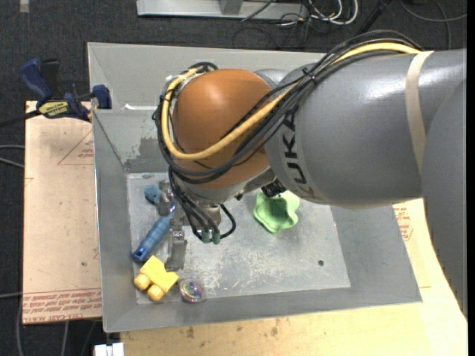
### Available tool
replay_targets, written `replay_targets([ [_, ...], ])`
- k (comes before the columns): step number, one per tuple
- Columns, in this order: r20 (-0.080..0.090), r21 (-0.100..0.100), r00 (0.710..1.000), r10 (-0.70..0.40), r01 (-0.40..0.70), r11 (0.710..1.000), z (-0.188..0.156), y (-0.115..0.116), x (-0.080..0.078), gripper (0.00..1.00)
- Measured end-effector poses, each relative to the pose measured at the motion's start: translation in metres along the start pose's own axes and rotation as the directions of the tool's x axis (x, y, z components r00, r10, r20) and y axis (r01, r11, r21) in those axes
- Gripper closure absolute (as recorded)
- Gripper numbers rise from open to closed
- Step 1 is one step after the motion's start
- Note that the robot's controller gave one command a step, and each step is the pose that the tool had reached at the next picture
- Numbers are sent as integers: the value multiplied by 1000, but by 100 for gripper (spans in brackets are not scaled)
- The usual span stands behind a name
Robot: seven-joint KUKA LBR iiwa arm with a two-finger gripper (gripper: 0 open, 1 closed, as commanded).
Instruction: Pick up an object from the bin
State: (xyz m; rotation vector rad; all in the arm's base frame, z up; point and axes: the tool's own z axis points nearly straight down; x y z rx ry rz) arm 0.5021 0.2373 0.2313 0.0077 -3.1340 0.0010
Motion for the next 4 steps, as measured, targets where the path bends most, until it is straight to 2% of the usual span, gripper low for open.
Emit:
replay_targets([
  [1, 5, 0, 992, -125, 125, 992, 150, -17, -11, 0],
  [2, 11, 2, 876, -482, 482, 876, 142, 0, 14, 0],
  [3, 10, 1, 877, -481, 481, 877, 142, -1, 14, 100],
  [4, 19, 5, 841, -541, 541, 841, -6, -10, -4, 100],
])
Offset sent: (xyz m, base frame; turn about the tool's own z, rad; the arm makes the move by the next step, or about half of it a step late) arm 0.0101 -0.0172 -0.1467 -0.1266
